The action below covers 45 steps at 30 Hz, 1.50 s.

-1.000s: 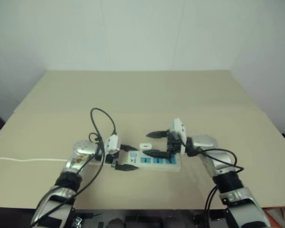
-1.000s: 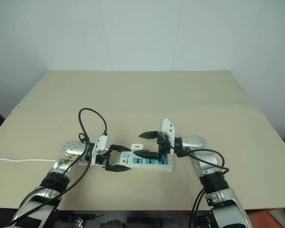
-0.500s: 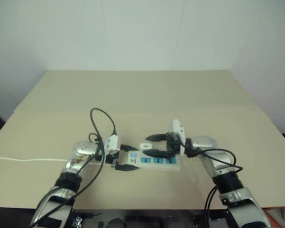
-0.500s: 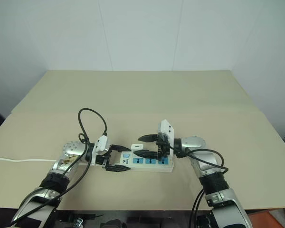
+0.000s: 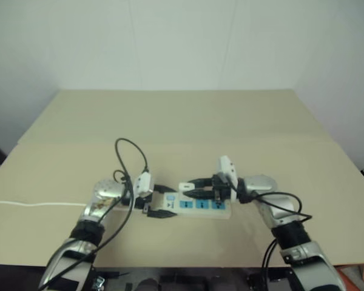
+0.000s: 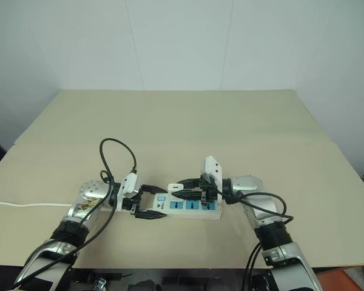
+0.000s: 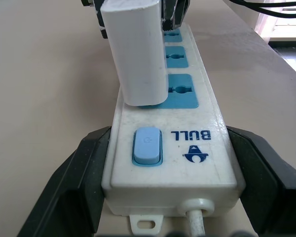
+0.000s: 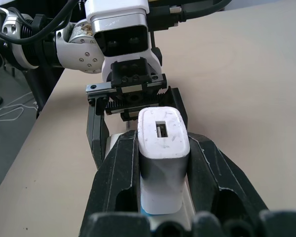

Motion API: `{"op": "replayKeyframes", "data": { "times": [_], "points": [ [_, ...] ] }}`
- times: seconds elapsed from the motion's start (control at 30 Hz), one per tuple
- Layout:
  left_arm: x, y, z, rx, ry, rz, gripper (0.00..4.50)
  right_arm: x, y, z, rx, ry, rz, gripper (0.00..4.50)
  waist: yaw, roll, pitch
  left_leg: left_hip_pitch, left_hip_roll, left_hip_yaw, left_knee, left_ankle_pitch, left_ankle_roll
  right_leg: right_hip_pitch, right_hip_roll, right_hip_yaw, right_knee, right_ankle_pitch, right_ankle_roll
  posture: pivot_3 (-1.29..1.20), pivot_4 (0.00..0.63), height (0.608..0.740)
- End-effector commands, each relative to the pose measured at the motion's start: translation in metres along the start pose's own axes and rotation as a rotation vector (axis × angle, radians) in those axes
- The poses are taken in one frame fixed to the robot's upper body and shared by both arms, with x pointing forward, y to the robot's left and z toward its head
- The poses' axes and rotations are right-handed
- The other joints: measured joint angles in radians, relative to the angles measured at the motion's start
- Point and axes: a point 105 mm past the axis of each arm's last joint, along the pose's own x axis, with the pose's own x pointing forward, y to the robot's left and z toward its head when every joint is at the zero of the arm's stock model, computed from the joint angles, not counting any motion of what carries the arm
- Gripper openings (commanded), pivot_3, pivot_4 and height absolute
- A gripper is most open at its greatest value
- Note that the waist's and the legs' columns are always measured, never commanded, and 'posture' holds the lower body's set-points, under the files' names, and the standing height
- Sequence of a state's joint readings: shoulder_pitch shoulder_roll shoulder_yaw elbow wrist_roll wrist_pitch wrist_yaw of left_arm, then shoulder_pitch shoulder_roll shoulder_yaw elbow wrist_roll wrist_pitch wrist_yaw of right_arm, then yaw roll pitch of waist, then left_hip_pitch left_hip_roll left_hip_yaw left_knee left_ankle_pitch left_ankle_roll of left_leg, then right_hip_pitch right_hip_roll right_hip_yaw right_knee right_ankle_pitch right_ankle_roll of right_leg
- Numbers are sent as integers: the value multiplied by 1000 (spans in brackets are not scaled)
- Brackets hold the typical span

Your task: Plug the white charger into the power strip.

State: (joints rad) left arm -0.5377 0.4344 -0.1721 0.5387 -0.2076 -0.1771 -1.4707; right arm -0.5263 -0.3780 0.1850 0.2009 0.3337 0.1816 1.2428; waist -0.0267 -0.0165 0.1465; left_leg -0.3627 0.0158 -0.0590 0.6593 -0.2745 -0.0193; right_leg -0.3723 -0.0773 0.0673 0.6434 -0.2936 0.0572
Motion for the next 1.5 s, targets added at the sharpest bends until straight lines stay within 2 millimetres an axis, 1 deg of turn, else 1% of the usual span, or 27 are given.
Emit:
{"op": "replayKeyframes", "data": {
  "times": [0.03, 0.13, 0.37, 0.57, 0.8, 0.93, 1.07, 1.13, 1.23, 1.3, 1.37, 1.4, 1.5],
  "points": [
    [2, -10, -19, -69, 46, -19, 3258, 1, 5, 5, -62, -9, 32, 1098, 0, 0, 0, 0, 0, 0, 0, 0, 0, 0, 0, 0, 0, 0, 0, 0, 150, 740],
    [2, -10, -19, -72, 45, -26, 3258, 2, 5, 3, -78, 12, 39, 1098, 0, 0, 0, 0, 0, 0, 0, 0, 0, 0, 0, 0, 0, 0, 0, 0, 150, 740],
    [2, -10, -19, -71, 43, -21, 3258, 6, 8, -15, -112, 84, 43, 1098, -2, 0, 0, 1, 0, 0, 0, 0, 0, 0, 0, 0, 0, 0, 0, 0, 150, 740],
    [2, -11, -20, -73, 45, -23, 3258, 8, 8, -28, -92, 138, 35, 1098, -4, 0, 0, 3, 0, 0, 0, 0, 0, 3, 0, 0, 0, 0, 0, 0, 150, 740],
    [1, -12, -20, -73, 52, -25, 3258, 5, 2, -41, -12, 183, 8, 1098, -10, 0, 0, 6, 0, 0, 0, 0, 0, 5, 0, 0, 1, 0, 0, 0, 150, 740],
    [1, -12, -21, -72, 54, -23, 3258, 5, 2, -41, -1, 179, 7, 1098, -10, 0, 0, 8, 0, 0, 0, 0, 0, 6, 0, 0, 1, 0, 0, 0, 150, 740],
    [0, -12, -21, -71, 55, -23, 3258, 6, 2, -37, -82, 149, -12, 1098, -11, 0, 0, 8, 0, 0, 0, 0, 0, 7, 0, 0, 2, 0, 0, 0, 150, 740],
    [0, -11, -21, -71, 55, -23, 3258, 7, 2, -32, -157, 116, -26, 1098, -12, 0, 0, 8, 0, 0, 0, 0, 0, 7, 0, 0, 2, 0, 0, 0, 150, 740],
    [1, -11, -20, -70, 54, -23, 3258, 6, 1, -25, -191, 96, -37, 1098, -15, 0, 0, 8, 0, 1, 0, 0, 0, 7, 0, 1, 2, 0, 0, 0, 150, 740],
    [1, -11, -20, -70, 53, -24, 3258, 5, -1, -20, -204, 86, -42, 1825, -15, 0, 0, 9, 0, 0, 0, 0, 0, 7, 0, 1, 3, 0, 0, 0, 150, 740],
    [2, -11, -20, -70, 52, -25, 3258, 4, -4, -12, -212, 65, -58, 2441, -11, 0, 0, 8, 0, 0, 0, 0, 0, 6, 0, 1, 3, 0, 0, 0, 150, 740],
    [2, -11, -19, -70, 51, -25, 3258, 3, -5, -9, -214, 55, -63, 2836, -11, 0, 0, 6, 0, 0, 0, 0, 0, 5, 0, 1, 3, 0, 0, 0, 150, 740],
    [3, -10, -19, -69, 49, -24, 3258, 1, -7, -3, -218, 45, -69, 3861, -8, 0, 0, 5, 0, 0, 0, 0, 0, 4, 0, 1, 2, 0, 0, 0, 150, 740]
  ]
}}
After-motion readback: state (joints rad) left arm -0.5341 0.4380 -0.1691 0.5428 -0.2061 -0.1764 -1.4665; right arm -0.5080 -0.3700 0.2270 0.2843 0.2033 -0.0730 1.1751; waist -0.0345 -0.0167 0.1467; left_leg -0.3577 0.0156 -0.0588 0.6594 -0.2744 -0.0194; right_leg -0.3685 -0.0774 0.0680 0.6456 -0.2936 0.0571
